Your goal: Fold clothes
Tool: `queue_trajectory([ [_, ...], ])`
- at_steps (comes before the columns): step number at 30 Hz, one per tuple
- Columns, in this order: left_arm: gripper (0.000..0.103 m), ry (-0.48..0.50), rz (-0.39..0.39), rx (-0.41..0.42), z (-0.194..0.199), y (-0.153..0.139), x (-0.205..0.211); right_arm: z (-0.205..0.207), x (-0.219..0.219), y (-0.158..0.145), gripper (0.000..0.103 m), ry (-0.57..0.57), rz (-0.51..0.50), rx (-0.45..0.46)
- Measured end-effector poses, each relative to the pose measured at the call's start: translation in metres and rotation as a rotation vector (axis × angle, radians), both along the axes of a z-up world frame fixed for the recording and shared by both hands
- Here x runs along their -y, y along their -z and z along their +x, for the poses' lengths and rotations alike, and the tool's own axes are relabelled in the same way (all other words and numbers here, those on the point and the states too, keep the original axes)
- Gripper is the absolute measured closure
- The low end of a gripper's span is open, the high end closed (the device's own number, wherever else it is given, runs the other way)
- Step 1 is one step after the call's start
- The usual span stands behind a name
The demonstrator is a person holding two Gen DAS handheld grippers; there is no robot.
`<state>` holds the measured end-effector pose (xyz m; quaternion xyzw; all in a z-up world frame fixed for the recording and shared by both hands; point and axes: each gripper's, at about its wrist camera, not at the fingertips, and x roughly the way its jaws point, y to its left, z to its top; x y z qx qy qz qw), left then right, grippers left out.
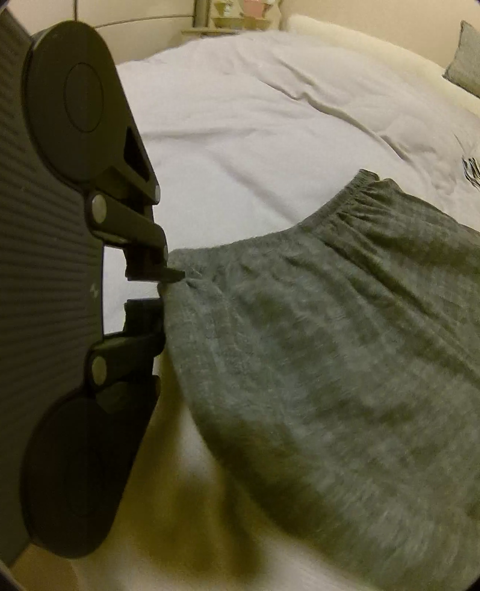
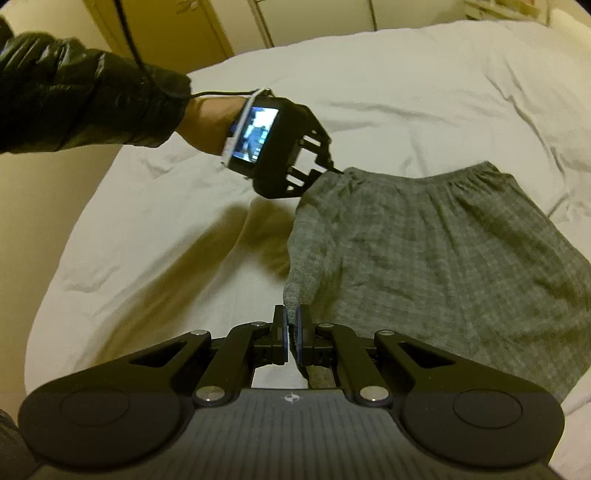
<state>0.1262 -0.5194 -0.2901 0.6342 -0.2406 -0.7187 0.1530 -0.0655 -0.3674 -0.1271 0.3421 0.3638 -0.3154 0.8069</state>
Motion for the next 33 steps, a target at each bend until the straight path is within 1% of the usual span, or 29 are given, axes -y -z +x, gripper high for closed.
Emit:
queue_trajectory([
  [4, 0.099, 0.023, 0.051, 0.020, -0.013, -0.032, 0.009, -0.043, 0.008, -0.010, 0.100, 0.080, 0.003, 0.011],
  [7, 0.099, 0.062, 0.069, 0.034, -0.034, -0.062, 0.013, -0.085, 0.011, -0.017, 0.100, 0.162, -0.006, -0.013],
  [9, 0.100, 0.072, 0.077, 0.027, -0.054, -0.078, 0.022, -0.114, 0.015, -0.023, 0.100, 0.220, -0.014, -0.011],
  [10, 0.100, 0.068, 0.083, 0.024, -0.065, -0.086, 0.027, -0.128, 0.019, -0.025, 0.100, 0.245, -0.024, -0.014],
  [12, 0.101, 0.024, 0.098, 0.014, -0.092, -0.096, 0.045, -0.153, 0.028, -0.023, 0.100, 0.286, -0.047, -0.029],
  [14, 0.101, -0.015, 0.117, 0.002, -0.119, -0.100, 0.063, -0.179, 0.041, -0.017, 0.100, 0.339, -0.061, -0.039],
  [18, 0.102, -0.050, 0.144, 0.005, -0.169, -0.091, 0.098, -0.228, 0.078, 0.004, 0.100, 0.419, -0.068, -0.043],
  [22, 0.102, -0.089, 0.186, 0.020, -0.212, -0.067, 0.130, -0.271, 0.111, 0.034, 0.100, 0.454, -0.040, -0.056],
  [24, 0.102, -0.105, 0.198, 0.023, -0.226, -0.059, 0.140, -0.289, 0.124, 0.048, 0.100, 0.468, -0.028, -0.065],
  [28, 0.102, -0.135, 0.220, 0.048, -0.252, -0.043, 0.160, -0.314, 0.147, 0.078, 0.100, 0.502, 0.018, -0.060],
  [31, 0.102, -0.158, 0.226, 0.064, -0.263, -0.029, 0.172, -0.322, 0.161, 0.100, 0.100, 0.516, 0.051, -0.076],
  [33, 0.102, -0.176, 0.233, 0.060, -0.268, -0.022, 0.178, -0.326, 0.167, 0.115, 0.100, 0.531, 0.073, -0.084],
])
